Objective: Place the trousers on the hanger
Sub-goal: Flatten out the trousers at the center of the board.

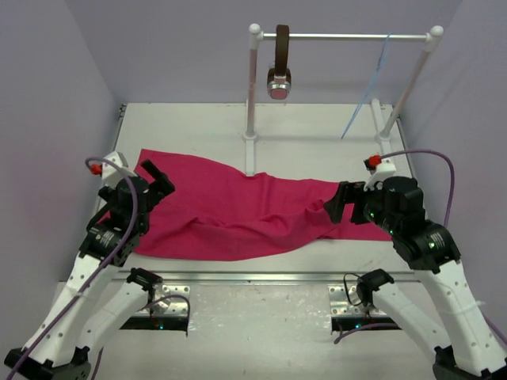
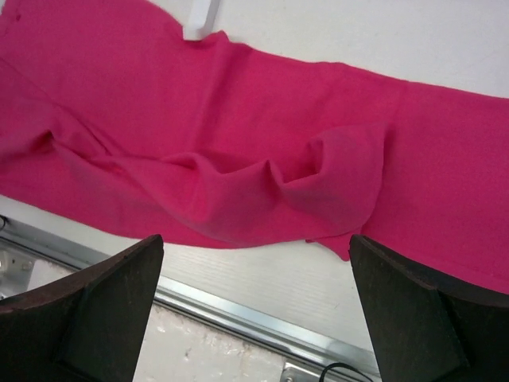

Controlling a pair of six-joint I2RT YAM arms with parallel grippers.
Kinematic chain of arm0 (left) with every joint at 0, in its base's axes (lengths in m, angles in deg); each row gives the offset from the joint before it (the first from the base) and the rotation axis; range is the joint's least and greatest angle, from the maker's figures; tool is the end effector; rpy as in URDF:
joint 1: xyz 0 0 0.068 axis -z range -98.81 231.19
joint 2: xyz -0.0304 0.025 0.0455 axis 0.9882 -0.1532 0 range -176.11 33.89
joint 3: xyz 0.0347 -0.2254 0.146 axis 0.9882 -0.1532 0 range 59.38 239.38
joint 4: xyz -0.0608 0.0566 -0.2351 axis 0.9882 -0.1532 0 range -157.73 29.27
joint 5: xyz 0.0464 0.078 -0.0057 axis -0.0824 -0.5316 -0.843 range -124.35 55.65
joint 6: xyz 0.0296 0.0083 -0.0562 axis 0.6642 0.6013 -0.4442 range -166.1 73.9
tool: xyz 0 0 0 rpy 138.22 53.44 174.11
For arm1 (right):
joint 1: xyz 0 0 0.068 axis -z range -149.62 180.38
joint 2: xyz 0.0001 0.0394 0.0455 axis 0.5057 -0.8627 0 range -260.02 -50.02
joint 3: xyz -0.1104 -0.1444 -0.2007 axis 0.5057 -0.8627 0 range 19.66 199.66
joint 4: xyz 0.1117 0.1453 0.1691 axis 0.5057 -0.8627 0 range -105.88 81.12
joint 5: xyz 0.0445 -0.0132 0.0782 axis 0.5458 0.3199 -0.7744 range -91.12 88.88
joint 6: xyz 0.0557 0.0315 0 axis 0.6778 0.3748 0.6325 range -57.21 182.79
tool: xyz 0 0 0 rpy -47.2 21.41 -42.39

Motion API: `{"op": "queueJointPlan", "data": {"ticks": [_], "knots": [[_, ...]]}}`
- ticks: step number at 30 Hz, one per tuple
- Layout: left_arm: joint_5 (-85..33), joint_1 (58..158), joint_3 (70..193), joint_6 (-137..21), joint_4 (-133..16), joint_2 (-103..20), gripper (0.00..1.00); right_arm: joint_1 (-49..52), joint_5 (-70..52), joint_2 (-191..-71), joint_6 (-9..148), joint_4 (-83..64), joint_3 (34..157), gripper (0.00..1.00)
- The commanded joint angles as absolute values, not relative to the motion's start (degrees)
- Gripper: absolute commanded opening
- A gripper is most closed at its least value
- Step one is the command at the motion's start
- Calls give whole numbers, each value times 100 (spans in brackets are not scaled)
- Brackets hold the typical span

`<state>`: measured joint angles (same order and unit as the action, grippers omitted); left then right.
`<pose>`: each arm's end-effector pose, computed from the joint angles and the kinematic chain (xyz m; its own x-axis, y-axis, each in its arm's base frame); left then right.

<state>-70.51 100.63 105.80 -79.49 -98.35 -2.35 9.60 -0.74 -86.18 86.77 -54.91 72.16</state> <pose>0.1303 -0.0150 0.3157 -0.2390 -0.3869 -0.8906 -0.4271 0.8656 -0.2614 0.1138 0.0430 0.3297 -0.5651 0.2202 -0.7951 -0.1311 0.9275 0.3500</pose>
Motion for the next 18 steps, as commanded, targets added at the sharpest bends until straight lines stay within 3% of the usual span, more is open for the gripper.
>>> {"op": "queueJointPlan", "data": {"ticks": [1,4,7,11,12,14,16,17,18], "knots": [[-5993,10054,10522,-8985,-10003,-1190,100,937,-473,-9691,8486,-5096,7059,99],[-6219,10053,10225,-10144,-10428,-1791,100,937,2,-10684,8462,-4784,6831,99],[-6633,10044,10025,-11125,-10965,-2155,100,850,-276,-11642,8512,-4257,6608,99],[-6998,10044,10069,-12113,-12013,-2557,100,560,636,-12274,8734,-3867,6280,96],[-7078,10044,10040,-12324,-12127,-2657,100,540,745,-12382,8795,-3664,6148,90],[-7129,10044,9904,-12234,-11838,-2725,100,533,596,-12503,8858,-3399,5914,65],[-7109,10028,9791,-12129,-11682,-2806,100,533,485,-12420,8917,-3203,5808,17],[-7107,10014,9774,-12161,-11675,-2845,100,533,526,-12343,8976,-3132,5744,0],[-7110,9999,9791,-12187,-11701,-2863,100,533,661,-12215,9010,-3154,5743,0]]}}
